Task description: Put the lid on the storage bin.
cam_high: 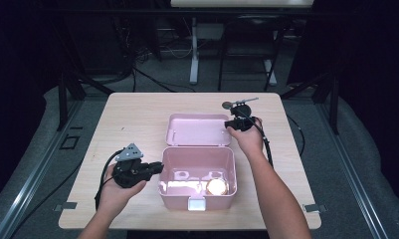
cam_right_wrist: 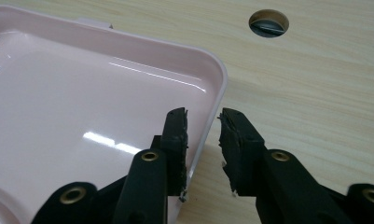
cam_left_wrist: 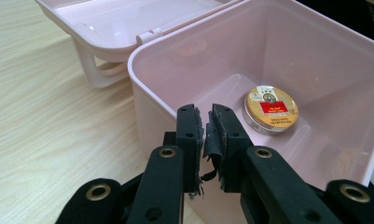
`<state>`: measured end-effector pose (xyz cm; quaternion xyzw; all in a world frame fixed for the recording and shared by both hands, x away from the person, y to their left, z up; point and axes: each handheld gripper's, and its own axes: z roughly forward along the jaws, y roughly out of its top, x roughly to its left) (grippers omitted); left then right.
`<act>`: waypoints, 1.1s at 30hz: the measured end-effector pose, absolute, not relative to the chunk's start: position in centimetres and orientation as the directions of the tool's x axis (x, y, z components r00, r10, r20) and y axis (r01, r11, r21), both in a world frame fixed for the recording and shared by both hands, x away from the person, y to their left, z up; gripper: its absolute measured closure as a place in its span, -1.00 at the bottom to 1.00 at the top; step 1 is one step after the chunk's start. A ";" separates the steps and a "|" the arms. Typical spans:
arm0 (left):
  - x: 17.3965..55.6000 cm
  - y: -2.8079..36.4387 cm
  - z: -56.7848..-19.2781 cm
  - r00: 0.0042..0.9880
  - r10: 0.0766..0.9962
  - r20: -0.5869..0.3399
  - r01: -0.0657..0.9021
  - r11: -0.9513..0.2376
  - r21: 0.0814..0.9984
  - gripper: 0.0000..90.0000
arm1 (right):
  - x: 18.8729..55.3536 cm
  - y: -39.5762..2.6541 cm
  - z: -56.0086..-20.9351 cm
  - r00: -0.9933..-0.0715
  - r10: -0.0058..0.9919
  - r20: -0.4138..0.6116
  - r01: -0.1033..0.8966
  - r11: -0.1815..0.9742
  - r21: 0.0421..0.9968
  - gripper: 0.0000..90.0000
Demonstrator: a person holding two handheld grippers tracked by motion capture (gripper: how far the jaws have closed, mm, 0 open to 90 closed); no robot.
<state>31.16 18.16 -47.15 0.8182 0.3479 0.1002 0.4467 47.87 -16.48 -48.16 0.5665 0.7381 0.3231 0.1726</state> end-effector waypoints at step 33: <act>31.1 18.1 -47.2 0.737 0.660 -0.146 0.478 -0.357 0.803 0.82 | 48.5 -16.0 -48.4 -0.206 0.963 0.171 0.771 0.053 0.634 0.78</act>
